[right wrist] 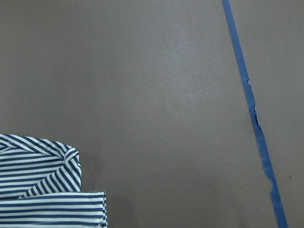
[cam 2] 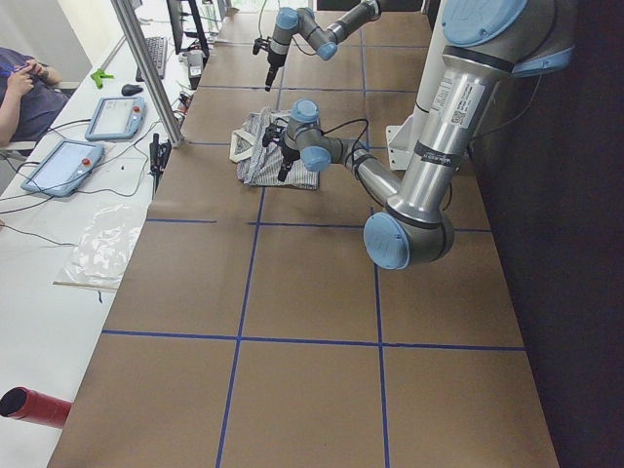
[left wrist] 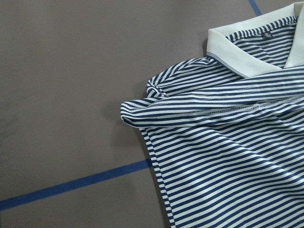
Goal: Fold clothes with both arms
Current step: 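Release the hem and draw both grippers back from the shirt, then move the left gripper to the folded shirt's side edge nearest it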
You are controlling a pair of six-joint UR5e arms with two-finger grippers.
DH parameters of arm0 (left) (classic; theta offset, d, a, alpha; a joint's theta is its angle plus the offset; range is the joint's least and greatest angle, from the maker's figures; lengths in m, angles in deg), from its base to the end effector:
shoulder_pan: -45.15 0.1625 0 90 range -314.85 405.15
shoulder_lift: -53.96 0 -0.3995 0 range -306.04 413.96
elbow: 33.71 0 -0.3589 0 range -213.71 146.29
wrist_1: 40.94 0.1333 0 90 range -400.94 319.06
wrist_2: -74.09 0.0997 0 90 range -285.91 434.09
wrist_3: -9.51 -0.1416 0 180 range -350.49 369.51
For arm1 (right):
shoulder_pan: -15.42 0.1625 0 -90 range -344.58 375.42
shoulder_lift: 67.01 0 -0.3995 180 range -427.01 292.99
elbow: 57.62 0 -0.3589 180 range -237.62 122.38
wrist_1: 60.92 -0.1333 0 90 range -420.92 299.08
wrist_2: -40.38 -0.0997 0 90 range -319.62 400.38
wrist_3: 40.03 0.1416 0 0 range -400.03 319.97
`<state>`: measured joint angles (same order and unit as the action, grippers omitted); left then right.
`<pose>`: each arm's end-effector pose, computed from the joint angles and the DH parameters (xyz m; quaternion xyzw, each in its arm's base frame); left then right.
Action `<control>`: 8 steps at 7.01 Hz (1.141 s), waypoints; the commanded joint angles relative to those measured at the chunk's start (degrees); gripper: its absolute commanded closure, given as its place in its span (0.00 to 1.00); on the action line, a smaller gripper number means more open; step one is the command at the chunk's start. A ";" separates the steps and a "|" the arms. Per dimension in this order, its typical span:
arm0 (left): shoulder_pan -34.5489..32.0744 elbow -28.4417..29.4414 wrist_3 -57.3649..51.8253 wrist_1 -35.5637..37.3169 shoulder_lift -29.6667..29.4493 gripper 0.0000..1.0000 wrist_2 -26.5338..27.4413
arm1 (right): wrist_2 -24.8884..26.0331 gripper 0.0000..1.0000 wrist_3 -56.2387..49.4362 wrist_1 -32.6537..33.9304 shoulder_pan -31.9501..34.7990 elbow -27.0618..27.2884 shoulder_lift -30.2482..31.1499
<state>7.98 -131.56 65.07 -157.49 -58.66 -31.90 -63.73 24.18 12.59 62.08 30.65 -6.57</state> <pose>0.4462 -0.4566 0.3397 0.1774 0.4548 0.0456 0.8715 -0.3961 -0.5636 0.3710 0.1295 -0.3692 0.1209 0.9123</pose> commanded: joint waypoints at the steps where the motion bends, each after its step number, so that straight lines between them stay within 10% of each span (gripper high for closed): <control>1: 4.53 -0.06 10.23 -5.07 2.74 0.37 1.73 | -1.36 0.00 -1.02 -0.03 0.98 0.06 0.12; 8: 8.15 -0.50 16.50 -5.27 4.60 0.56 4.74 | -1.45 0.00 -1.02 -0.03 1.15 0.06 0.47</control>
<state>15.33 -132.06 80.44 -162.75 -54.11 -27.65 -65.18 23.16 12.56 63.23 30.71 -6.20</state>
